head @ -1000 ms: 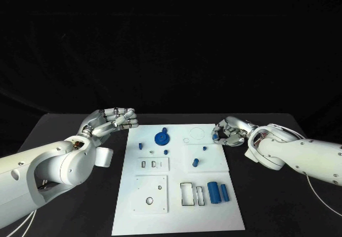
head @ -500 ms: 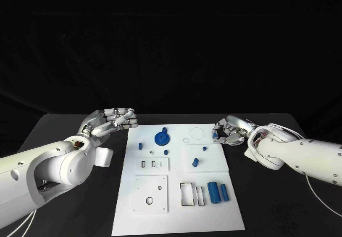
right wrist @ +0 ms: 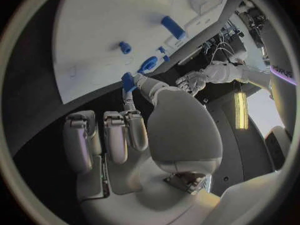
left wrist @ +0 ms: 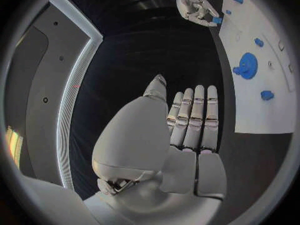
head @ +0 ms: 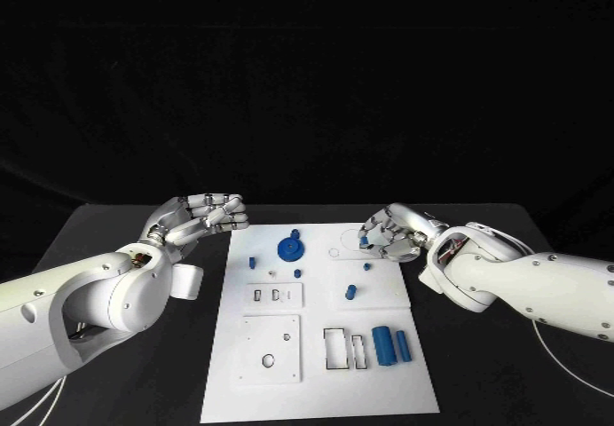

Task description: Assemble the parts on the task board

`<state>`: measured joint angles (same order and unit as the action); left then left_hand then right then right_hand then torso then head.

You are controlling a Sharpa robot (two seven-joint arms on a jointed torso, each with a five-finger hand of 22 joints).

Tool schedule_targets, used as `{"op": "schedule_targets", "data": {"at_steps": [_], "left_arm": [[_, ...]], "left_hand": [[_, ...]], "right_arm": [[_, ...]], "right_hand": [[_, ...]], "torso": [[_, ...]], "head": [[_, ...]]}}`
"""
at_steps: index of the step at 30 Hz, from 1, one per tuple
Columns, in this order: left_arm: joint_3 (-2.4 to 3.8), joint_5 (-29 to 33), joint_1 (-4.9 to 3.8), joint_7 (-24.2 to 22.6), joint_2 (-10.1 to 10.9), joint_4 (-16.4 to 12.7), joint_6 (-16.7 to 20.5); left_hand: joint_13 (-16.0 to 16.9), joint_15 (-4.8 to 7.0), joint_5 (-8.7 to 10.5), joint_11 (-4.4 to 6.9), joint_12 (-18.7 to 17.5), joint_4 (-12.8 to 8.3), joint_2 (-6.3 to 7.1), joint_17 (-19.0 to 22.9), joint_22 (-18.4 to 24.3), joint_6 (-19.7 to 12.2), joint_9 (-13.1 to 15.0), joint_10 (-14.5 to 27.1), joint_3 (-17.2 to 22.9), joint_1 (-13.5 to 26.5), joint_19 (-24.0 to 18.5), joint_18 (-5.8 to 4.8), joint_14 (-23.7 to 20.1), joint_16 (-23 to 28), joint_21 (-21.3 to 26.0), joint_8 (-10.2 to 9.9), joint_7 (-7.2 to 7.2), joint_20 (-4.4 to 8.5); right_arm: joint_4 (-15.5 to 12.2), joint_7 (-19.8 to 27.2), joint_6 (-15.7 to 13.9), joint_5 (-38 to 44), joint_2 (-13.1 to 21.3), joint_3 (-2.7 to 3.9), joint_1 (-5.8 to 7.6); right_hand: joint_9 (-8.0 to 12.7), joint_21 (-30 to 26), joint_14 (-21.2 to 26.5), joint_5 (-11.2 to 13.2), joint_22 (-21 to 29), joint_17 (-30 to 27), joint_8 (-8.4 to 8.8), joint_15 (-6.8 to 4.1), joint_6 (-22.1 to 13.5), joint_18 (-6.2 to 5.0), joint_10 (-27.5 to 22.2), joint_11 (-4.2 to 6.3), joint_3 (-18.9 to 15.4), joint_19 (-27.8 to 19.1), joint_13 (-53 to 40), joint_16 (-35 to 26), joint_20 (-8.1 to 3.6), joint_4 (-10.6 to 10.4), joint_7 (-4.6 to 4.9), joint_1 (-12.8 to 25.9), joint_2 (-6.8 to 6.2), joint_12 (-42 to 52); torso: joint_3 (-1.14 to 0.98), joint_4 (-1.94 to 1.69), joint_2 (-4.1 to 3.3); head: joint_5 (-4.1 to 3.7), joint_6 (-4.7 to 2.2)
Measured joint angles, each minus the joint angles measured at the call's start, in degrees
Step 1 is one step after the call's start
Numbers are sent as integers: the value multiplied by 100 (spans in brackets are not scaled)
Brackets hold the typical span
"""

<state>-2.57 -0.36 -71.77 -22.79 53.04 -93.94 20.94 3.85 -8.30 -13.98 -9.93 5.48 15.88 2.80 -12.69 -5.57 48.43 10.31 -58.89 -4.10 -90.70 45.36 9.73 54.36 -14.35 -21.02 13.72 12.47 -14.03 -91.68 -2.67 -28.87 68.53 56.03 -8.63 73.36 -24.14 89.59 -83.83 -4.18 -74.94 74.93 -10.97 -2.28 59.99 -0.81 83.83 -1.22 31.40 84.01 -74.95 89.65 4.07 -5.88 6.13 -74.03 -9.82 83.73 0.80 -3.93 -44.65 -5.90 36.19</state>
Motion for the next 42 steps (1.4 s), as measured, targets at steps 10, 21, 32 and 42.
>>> {"op": "schedule_targets", "data": {"at_steps": [10, 21, 32, 42], "left_arm": [[-1, 0, 1, 3, -40, 45, -7], [-5, -1, 2, 11, -76, 89, -20], [-7, -1, 2, 18, -96, 105, -31], [-7, -1, 2, 22, -110, 118, -42]], "left_hand": [[0, 0, 0, 0, 0, 0, 0, -6, 5, 0, 0, 0, 0, 0, 0, 0, 0, 22, 0, 0, 0, 0], [-1, 0, 0, 0, 0, 0, 0, -6, 4, 0, 5, 0, 0, 0, 0, 0, 0, 22, 0, 0, 0, 0], [-1, 0, 0, 0, 0, 0, 0, -11, 4, -20, 4, 0, 0, 0, 0, 0, 0, 22, 0, 0, -20, 0], [-1, 0, 0, 0, 0, 0, 0, -10, 9, -20, 3, 0, 0, 0, 0, 0, 0, 22, 0, 0, -20, 0]], "right_arm": [[-396, -656, -129, 377, -639, 2, 29], [-448, -1073, -110, 760, -1249, -6, -87], [-389, -1363, -33, 1168, -1636, -30, -294], [-306, -1533, 44, 1482, -1859, -45, -465]], "right_hand": [[0, 11, -21, 8, 1, -1, -25, -20, 0, 0, 20, 21, 0, 0, 1, 0, 0, -32, -1, 46, -13, -1], [-1, 11, -21, 22, 1, -1, -24, -20, -1, 0, 20, 21, 7, 0, 1, 0, 1, -57, -1, 86, -25, -1], [-15, 10, -21, 23, 2, -2, -19, -20, 14, -1, 20, 20, 2, 0, 2, 0, 1, -64, -16, 91, -30, 0], [-54, 10, -21, -17, 2, -2, -25, -20, 14, 0, 21, 20, 1, 0, 3, 0, 1, -64, -17, 98, -38, 0]], "torso": [[13, -17, 9], [41, -31, 35], [48, -30, 43], [40, -27, 43]], "head": [[30, 19], [211, 77], [292, 131], [336, 165]]}}
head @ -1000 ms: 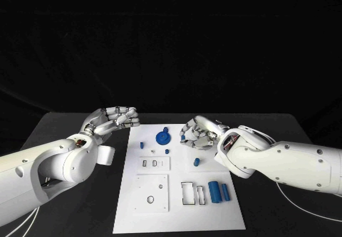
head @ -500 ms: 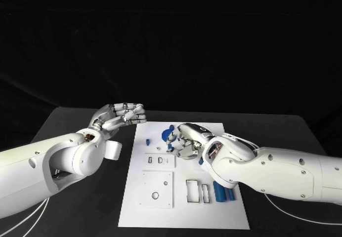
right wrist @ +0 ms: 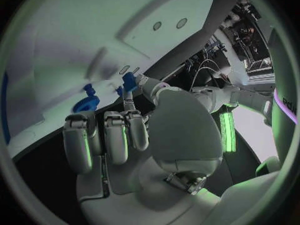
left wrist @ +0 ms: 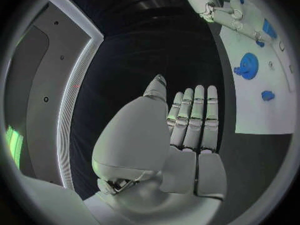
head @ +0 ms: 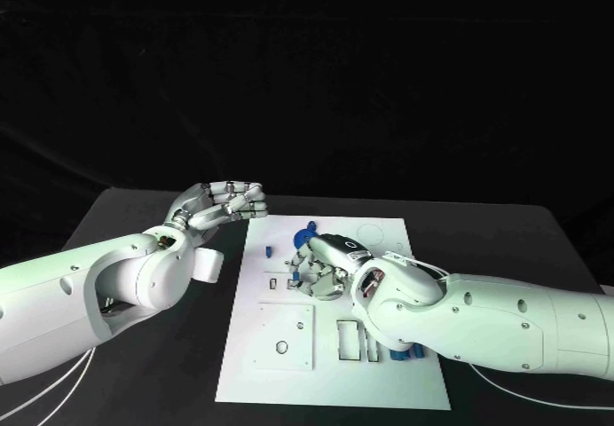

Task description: Assemble the parts on the task board

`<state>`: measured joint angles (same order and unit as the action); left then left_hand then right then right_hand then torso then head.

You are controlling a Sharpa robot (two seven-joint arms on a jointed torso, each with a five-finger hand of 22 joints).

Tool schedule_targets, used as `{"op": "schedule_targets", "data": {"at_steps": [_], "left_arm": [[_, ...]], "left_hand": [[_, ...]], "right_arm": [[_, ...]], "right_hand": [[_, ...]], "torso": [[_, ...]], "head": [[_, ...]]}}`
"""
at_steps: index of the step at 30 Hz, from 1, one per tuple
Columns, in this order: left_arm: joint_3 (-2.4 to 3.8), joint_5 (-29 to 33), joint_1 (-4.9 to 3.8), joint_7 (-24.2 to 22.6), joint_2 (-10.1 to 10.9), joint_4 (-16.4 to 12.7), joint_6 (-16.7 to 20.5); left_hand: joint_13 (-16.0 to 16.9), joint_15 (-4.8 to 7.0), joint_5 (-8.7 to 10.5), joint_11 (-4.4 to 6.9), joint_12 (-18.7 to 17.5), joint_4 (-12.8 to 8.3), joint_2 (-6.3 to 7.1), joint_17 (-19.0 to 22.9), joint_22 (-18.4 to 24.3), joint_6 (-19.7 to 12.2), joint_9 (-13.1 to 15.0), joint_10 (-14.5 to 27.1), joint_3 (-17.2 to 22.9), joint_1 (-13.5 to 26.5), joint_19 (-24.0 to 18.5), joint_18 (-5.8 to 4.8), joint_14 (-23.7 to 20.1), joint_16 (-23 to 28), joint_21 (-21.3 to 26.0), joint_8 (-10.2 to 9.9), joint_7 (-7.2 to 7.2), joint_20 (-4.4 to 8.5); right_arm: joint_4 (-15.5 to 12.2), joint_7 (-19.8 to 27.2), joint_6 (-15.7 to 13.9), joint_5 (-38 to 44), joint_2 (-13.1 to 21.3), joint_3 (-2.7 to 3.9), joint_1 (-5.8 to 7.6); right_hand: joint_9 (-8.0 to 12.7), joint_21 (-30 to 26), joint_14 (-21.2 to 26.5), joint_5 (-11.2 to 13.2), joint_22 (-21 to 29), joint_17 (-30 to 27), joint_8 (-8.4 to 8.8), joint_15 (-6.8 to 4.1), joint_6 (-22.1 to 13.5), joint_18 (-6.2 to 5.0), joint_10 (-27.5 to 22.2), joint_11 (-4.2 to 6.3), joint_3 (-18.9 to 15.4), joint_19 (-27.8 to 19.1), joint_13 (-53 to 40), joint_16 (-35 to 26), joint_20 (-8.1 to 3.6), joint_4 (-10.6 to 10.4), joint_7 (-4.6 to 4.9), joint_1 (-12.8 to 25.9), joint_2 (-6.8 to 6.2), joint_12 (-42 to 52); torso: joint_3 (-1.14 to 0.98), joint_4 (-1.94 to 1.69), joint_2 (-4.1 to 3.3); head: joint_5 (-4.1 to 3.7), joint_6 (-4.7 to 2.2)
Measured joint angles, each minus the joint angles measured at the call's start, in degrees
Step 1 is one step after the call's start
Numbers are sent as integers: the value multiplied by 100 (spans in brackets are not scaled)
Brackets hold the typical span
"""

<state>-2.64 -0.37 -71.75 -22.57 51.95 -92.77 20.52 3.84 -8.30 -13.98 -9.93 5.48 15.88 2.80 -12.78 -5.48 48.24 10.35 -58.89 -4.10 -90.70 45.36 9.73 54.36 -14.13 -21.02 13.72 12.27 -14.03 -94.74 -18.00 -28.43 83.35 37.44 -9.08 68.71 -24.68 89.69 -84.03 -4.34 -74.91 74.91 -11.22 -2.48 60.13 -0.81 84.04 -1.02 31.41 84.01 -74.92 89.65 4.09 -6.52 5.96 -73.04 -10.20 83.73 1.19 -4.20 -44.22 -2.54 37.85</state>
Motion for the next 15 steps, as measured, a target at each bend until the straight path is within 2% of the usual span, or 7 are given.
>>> {"op": "schedule_targets", "data": {"at_steps": [8, 15], "left_arm": [[0, 0, 0, 3, -5, 2, -11], [-1, 0, 0, 6, -6, 10, -20]], "left_hand": [[0, 0, 0, 0, 0, 0, 0, 0, 0, 0, 5, 0, 0, 0, 0, 0, 0, 0, 0, 0, 0, 0], [0, 0, 0, 0, 0, 0, 0, 1, -1, 0, 5, 0, 0, 0, 0, 0, 0, 0, 0, 0, 0, 0]], "right_arm": [[80, -66, 50, 175, -58, -4, -122], [89, -98, 74, 324, -90, 3, -140]], "right_hand": [[-75, 0, 0, 0, 0, 0, 0, 0, 5, 0, 0, 0, -1, 0, 0, 0, 0, 1, -5, 29, -30, 0], [-80, 0, 0, -23, 1, 0, 0, 0, 12, -1, 0, 0, -17, 0, 1, 0, 0, -14, -14, 29, -30, 0]], "torso": [[-1, -3, -2], [-2, -3, -3]], "head": [[14, 32], [27, 53]]}}
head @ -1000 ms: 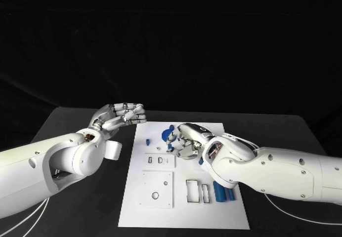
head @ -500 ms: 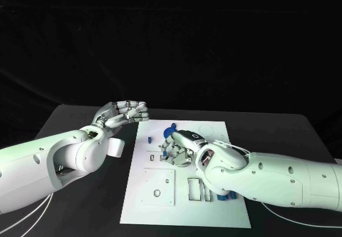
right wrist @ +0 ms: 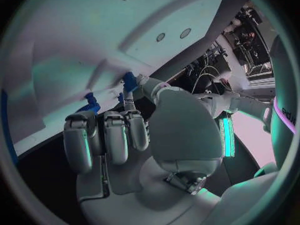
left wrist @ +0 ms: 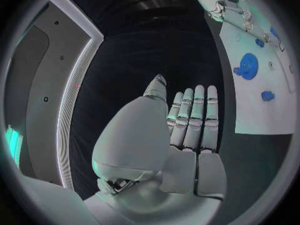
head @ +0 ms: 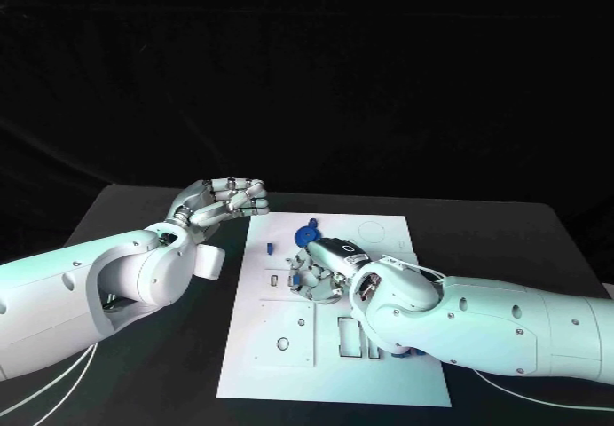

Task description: Assemble the parts on the task board

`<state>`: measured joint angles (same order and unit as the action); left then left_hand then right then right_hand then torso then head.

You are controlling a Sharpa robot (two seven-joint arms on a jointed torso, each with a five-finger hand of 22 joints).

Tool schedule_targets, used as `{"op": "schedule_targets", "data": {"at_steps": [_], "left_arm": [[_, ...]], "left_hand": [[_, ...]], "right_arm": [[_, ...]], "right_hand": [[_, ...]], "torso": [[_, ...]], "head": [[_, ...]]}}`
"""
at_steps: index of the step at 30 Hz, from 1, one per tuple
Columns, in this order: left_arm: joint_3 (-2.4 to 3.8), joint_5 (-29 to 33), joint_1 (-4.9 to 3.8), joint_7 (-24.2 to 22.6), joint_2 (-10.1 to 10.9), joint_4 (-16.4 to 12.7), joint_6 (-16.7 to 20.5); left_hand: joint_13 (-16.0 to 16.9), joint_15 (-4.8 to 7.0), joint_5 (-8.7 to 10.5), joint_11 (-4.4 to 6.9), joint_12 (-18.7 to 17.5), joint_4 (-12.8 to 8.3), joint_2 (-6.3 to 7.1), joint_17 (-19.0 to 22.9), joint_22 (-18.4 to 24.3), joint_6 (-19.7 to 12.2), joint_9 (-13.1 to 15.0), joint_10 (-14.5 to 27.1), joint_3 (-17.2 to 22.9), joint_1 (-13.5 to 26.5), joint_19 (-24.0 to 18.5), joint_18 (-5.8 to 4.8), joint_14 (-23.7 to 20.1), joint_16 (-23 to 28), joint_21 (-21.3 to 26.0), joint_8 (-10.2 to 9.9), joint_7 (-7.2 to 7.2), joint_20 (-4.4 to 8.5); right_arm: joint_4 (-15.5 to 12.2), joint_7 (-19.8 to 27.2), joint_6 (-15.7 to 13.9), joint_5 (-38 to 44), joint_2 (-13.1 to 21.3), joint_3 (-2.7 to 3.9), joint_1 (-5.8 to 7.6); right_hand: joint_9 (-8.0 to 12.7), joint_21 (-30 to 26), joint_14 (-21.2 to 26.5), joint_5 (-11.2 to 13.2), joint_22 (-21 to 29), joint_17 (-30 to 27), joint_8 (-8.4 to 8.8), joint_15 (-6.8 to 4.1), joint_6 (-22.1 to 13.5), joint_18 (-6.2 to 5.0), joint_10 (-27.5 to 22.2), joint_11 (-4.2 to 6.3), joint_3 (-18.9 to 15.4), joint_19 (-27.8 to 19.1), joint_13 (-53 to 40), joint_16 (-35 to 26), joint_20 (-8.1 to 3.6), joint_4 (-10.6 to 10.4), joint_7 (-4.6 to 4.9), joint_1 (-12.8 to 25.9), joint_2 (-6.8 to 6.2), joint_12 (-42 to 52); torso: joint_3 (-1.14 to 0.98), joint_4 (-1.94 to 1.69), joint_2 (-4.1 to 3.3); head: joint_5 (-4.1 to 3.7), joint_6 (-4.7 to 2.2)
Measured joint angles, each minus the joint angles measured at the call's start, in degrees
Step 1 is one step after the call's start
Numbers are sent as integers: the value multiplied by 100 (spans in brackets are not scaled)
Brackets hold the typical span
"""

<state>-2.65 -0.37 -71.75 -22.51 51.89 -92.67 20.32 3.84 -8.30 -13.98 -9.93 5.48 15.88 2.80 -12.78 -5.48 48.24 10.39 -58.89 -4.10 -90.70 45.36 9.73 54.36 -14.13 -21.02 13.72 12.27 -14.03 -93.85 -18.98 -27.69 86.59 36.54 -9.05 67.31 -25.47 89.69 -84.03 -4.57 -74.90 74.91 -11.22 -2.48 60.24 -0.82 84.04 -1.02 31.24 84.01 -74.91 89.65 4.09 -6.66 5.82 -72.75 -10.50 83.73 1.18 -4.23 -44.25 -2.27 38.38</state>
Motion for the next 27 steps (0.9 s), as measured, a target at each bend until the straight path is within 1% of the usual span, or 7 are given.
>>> {"op": "schedule_targets", "data": {"at_steps": [5, 18, 22, 24, 27], "left_arm": [[0, 0, 0, 3, 2, 0, -4], [0, 0, 1, 8, 5, 4, -11], [-1, 0, 1, 10, 6, 5, -14], [-1, 0, 1, 12, 6, 6, -16], [-1, 0, 1, 16, 6, 6, -19]], "left_hand": [[0, 0, 0, 0, 0, 0, 0, 0, 0, 0, 0, 0, 0, 0, 0, 0, 0, 0, 0, 0, 0, 0], [0, 0, 0, 0, 0, 0, 0, 1, -1, 0, -1, 0, 0, 0, 0, 0, 0, 0, 0, 0, 0, 0], [0, 0, 0, 0, -1, -9, 0, 1, -1, 0, -1, 0, -9, 0, 0, 0, 0, 0, 1, 0, 0, 0], [2, 0, 0, -21, -34, -16, 0, -10, 10, 0, 9, -21, -16, 0, 0, 0, 0, 0, 22, 0, 0, 0], [4, 0, 0, -21, -35, -16, 0, -12, 10, 0, 9, -21, -16, 0, 0, 0, 0, 0, 22, 0, 0, 0]], "right_arm": [[-1, -21, 6, 92, 7, 1, -4], [-3, -80, 5, 248, 26, 2, -6], [-3, -99, 4, 287, 35, 3, -6], [-4, -107, 3, 306, 36, 3, -6], [-5, -121, 2, 335, 41, 3, -6]], "right_hand": [[0, 0, 0, 0, 0, 0, 1, 0, 15, 0, 0, 0, 0, 0, 0, 0, 0, 0, -32, 23, -24, 0], [4, 0, 0, -23, -4, 0, 22, 0, 34, 0, 0, 0, -1, 0, 1, 0, 0, 0, -52, 38, -38, 0], [4, 0, 0, -22, -4, 0, 14, 0, 28, 0, 0, 0, -1, 0, 1, 0, 0, 1, -65, 38, -39, -22], [3, 0, 0, -22, -4, 0, 0, 0, 33, 0, 0, 0, -1, 0, 1, 0, 0, 1, -71, 38, -38, -23], [3, 0, 0, -21, -4, 0, 0, 0, 34, 0, 0, 0, -17, 0, 1, 0, 0, -15, -73, 38, -39, -23]], "torso": [[1, 2, -1], [2, 2, 1], [3, 3, 1], [3, 3, 1], [3, 5, 1]], "head": [[9, 6], [3, 6], [20, 24], [21, 29], [16, 37]]}}
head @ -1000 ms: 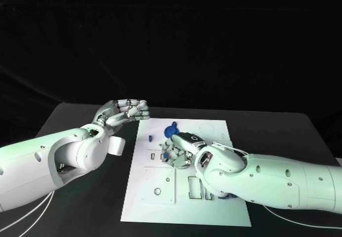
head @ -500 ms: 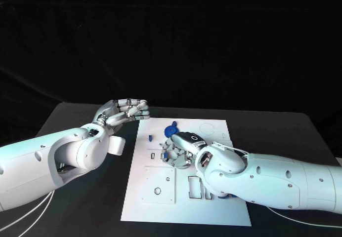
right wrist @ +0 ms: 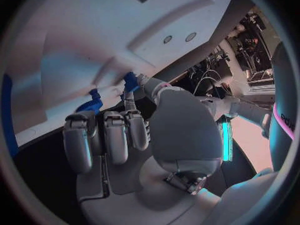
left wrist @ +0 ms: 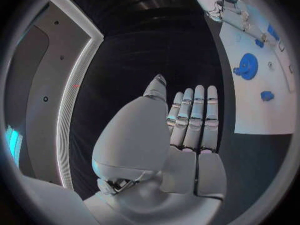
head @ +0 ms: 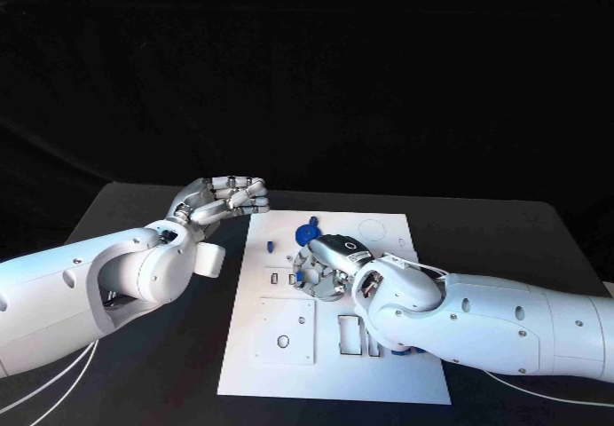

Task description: Assemble the parts on the task board

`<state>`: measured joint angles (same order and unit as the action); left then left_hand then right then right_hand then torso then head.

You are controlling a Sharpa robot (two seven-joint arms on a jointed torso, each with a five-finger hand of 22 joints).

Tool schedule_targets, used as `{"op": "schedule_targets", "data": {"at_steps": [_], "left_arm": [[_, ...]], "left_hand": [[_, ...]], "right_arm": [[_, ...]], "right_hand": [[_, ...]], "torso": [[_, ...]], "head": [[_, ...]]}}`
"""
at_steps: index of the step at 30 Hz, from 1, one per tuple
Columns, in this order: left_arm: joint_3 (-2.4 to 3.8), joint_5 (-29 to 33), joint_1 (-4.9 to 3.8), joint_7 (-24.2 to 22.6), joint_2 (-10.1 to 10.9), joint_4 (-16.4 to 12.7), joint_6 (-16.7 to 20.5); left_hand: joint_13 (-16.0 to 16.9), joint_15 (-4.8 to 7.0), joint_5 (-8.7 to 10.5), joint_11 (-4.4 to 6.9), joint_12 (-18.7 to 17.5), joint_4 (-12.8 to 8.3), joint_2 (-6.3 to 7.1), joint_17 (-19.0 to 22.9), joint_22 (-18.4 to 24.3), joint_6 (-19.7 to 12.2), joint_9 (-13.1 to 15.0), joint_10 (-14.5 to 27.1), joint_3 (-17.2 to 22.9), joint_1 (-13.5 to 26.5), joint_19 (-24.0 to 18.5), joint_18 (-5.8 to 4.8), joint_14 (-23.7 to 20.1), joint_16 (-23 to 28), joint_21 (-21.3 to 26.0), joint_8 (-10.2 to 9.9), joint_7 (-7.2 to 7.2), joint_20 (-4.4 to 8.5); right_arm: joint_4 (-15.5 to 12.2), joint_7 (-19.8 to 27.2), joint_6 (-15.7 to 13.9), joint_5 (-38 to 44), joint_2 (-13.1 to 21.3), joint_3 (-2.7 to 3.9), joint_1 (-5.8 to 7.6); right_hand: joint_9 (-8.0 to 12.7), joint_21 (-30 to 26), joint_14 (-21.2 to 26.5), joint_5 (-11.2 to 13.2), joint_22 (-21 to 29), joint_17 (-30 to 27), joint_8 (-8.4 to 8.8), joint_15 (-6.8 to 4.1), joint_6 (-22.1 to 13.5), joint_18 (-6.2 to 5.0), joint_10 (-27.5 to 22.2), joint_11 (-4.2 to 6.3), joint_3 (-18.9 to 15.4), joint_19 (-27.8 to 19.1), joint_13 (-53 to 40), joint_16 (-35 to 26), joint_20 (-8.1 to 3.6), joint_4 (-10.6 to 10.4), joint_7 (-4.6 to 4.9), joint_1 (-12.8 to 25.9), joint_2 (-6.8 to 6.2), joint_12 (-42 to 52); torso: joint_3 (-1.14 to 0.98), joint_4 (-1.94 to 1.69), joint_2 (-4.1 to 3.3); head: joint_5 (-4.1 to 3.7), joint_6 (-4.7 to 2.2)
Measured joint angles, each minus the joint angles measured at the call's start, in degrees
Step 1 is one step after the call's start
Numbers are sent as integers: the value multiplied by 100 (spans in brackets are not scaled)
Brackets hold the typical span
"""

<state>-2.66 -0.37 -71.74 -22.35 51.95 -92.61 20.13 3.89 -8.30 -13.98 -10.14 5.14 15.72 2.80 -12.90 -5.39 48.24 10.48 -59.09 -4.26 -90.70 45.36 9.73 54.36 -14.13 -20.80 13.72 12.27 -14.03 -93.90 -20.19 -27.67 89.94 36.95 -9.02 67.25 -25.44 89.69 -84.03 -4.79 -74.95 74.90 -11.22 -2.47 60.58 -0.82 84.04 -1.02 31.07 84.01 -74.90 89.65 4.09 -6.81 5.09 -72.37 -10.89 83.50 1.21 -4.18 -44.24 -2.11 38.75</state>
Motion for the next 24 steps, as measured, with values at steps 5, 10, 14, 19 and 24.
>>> {"op": "schedule_targets", "data": {"at_steps": [5, 10, 14, 19, 24], "left_arm": [[0, 0, 0, 6, 0, 2, -5], [-1, 0, 0, 11, 0, 4, -9], [-1, 0, 0, 14, -3, 4, -12], [-1, 0, 1, 17, -2, 4, -15], [-2, 0, 1, 19, -2, 8, -18]], "left_hand": [[0, 0, 0, 0, -2, 0, 0, 0, 0, 0, 0, 0, 0, 0, 0, 0, 0, 0, 0, 0, 0, 0], [0, 0, 0, 0, -2, 0, 0, 1, 0, 0, 0, 0, 0, 0, 0, 0, 0, 0, 0, 0, 0, 0], [-1, 0, 0, 0, -2, 0, 0, 1, 0, 0, -1, 0, 0, 0, 0, 0, 0, 0, 0, 0, 0, 0], [-1, 0, 0, 0, -2, 0, 0, 1, -1, 0, -1, 0, 0, 0, 0, 0, 0, 0, 0, 0, 0, 0], [-1, 0, 0, 0, -2, 0, 0, 2, -1, 0, -1, 0, 0, 0, 0, 0, 0, 0, 0, 0, 0, 0]], "right_arm": [[-1, -17, -1, 40, 6, 0, 0], [3, -28, -1, 65, 6, 0, 0], [13, -31, -1, 77, 0, -1, 0], [31, -37, 0, 85, -2, -1, -1], [61, -53, 10, 86, -3, -10, -10]], "right_hand": [[-9, 0, 0, 0, 1, 0, -1, 0, 2, 0, 0, 0, -2, -21, 0, 0, -21, -2, -2, 29, -29, 0], [-12, 0, 0, 0, 1, 0, -1, 0, 3, 1, 0, 0, -16, -21, 0, 0, -21, -16, -3, 60, -60, 0], [-22, 0, 0, 0, 1, 0, -1, 0, 4, 0, 0, 0, -51, -21, 0, 0, -21, -51, -4, 83, -83, 0], [-1, -27, 0, 0, 1, 0, 17, 0, -69, 0, 0, 0, -104, -21, -5, 0, -21, -104, 48, 151, -151, -74], [54, -61, 0, 35, 2, 0, 126, 0, -231, 0, 0, 0, -160, -21, -5, 0, -21, -160, 101, 167, -233, -144]], "torso": [[0, -1, 0], [0, -1, 0], [0, -1, 1], [3, -1, 3], [7, -2, 8]], "head": [[-9, 4], [-1, 2], [-3, -2], [-9, 12], [1, 0]]}}
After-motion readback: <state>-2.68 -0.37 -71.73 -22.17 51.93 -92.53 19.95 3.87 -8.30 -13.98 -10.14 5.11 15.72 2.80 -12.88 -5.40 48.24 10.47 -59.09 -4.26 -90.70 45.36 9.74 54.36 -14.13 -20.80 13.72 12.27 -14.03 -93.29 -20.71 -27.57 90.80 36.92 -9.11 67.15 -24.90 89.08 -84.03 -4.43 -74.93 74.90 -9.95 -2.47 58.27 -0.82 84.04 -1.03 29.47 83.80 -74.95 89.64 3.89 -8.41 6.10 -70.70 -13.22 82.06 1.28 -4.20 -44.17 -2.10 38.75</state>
